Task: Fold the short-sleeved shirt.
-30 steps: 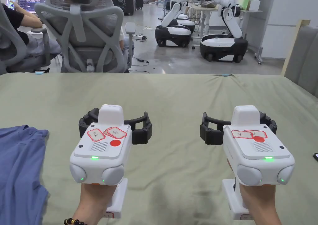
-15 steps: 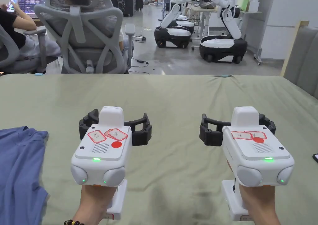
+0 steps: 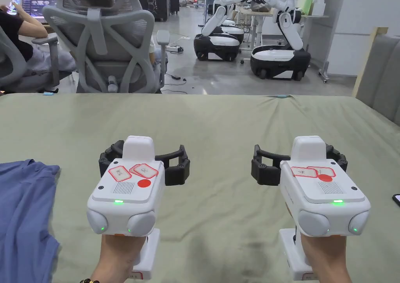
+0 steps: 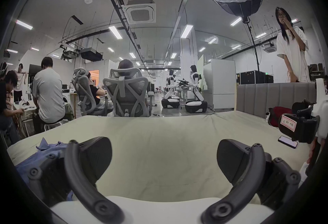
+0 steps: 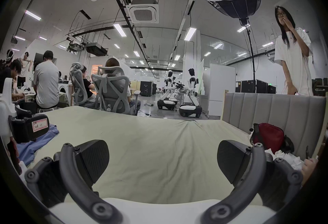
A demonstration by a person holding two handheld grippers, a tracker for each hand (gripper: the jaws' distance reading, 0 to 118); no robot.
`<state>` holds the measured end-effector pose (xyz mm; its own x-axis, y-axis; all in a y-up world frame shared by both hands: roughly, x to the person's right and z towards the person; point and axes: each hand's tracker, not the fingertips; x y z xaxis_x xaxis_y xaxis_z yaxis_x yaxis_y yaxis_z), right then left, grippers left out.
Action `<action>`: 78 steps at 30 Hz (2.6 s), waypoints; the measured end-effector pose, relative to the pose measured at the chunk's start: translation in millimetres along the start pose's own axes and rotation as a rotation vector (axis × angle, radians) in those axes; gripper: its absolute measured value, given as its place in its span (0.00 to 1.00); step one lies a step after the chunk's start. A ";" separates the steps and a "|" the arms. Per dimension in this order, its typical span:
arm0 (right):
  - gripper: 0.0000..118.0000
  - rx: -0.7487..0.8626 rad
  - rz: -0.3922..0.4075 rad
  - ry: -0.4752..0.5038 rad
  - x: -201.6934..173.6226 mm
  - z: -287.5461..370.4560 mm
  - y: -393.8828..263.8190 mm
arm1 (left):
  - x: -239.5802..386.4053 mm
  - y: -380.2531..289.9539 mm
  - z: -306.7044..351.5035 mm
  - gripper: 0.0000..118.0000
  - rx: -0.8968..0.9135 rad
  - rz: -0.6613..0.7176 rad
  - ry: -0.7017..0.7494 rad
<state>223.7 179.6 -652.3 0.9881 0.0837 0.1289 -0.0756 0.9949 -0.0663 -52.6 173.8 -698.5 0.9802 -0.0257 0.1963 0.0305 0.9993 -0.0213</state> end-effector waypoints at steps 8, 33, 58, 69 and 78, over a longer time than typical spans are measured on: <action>0.00 -0.029 0.008 -0.028 -4.4 -6.3 -6.8 | 2.8 -2.2 4.0 0.00 0.012 0.003 -0.063; 0.00 0.061 0.062 0.579 -299.6 -1.5 22.3 | -238.9 -10.8 142.0 0.00 -0.009 0.002 0.562; 0.00 -0.042 0.068 0.610 -314.6 -33.7 -15.6 | -369.4 -81.0 -96.7 0.86 -0.761 0.125 0.202; 0.00 -0.122 0.063 0.597 -317.7 -54.7 -43.9 | -362.4 -125.3 -112.2 0.67 -0.817 0.059 0.188; 0.00 -0.116 0.057 0.578 -296.3 -51.9 -38.7 | -361.3 -107.8 -99.9 0.03 -0.697 0.042 0.269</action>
<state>-59.2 113.4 -739.3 0.8982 0.0601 -0.4354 -0.1474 0.9744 -0.1696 -390.5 72.7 -865.1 0.9945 -0.0831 -0.0634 0.0210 0.7531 -0.6575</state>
